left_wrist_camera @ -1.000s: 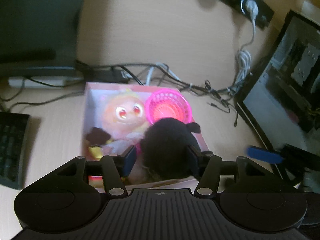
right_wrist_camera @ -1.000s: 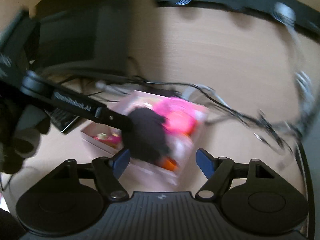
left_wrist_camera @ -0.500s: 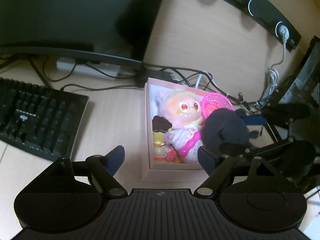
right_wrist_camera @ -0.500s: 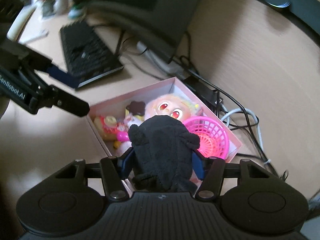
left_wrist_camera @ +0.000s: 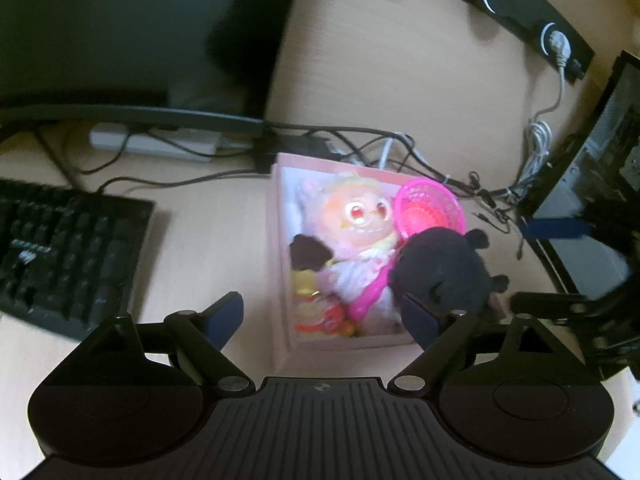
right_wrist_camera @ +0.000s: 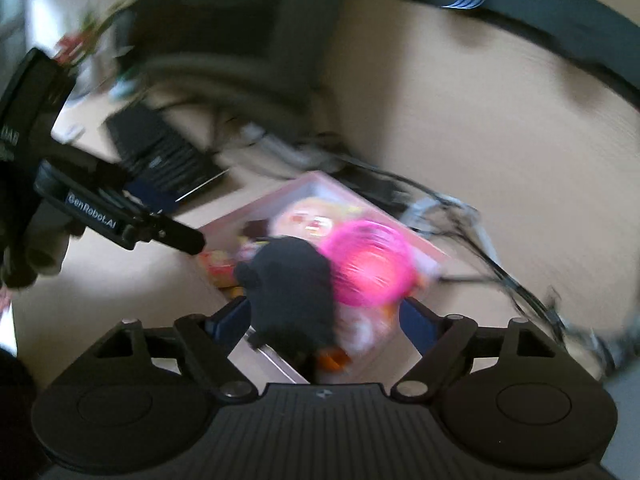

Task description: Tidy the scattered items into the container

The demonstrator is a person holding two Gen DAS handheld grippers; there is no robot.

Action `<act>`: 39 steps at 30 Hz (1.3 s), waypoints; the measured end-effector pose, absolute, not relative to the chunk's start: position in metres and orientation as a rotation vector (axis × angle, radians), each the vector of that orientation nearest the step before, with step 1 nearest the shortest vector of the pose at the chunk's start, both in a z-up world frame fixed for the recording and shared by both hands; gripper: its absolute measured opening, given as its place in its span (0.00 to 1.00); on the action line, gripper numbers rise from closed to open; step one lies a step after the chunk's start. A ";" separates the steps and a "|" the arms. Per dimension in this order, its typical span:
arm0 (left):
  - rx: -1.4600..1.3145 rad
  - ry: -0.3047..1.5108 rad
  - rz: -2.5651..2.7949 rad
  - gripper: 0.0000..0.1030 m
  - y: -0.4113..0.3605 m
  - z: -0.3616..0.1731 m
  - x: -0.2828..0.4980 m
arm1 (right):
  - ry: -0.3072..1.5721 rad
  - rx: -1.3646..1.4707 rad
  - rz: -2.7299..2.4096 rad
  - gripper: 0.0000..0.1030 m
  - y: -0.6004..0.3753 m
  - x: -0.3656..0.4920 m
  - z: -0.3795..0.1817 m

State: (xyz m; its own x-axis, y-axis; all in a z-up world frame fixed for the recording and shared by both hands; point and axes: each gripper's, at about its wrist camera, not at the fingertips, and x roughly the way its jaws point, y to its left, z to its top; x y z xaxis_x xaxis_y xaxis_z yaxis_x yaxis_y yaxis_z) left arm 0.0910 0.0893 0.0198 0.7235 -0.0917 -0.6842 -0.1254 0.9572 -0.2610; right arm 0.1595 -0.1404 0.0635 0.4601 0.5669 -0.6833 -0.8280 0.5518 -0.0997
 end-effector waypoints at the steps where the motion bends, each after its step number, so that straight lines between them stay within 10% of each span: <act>1: -0.285 0.759 0.003 0.88 0.085 0.023 0.096 | 0.646 -0.425 0.854 0.80 -0.149 0.158 0.062; 11: -0.226 0.782 -0.198 0.53 0.039 0.030 0.156 | 0.672 -0.332 0.780 0.80 -0.129 0.142 0.020; 31: -0.230 0.823 -0.219 0.54 0.031 0.020 0.159 | 0.650 -0.339 0.677 0.88 -0.135 0.158 0.014; 39: -0.181 0.785 -0.157 0.69 0.026 0.020 0.146 | 0.603 -0.281 0.626 0.96 -0.146 0.143 0.012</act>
